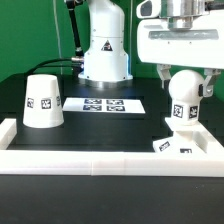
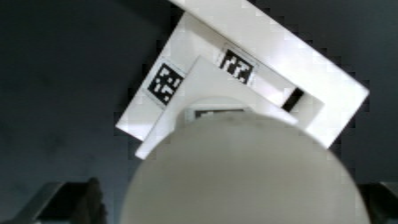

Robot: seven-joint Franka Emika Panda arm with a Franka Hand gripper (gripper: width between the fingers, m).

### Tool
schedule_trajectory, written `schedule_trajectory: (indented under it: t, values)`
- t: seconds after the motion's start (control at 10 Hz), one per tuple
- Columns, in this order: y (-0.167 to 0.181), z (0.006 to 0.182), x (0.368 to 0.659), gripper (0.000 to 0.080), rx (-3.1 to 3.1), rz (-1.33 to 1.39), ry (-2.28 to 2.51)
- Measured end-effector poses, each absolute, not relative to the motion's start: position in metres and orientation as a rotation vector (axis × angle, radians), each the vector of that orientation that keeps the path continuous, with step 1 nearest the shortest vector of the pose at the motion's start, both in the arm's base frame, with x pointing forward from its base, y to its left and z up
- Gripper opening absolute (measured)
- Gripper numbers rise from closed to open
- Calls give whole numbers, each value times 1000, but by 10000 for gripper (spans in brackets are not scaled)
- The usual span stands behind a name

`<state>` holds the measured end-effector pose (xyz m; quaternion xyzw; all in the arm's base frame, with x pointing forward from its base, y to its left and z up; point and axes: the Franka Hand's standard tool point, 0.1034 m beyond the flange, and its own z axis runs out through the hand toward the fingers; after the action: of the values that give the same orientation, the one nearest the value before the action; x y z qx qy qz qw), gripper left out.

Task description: Assemble lamp

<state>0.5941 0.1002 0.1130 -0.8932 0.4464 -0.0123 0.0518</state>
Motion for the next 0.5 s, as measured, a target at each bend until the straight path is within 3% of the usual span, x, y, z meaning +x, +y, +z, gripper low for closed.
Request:
schedule_trajectory:
  t: [0.5]
  values:
    - [103, 115, 595, 699, -2959, -86, 708]
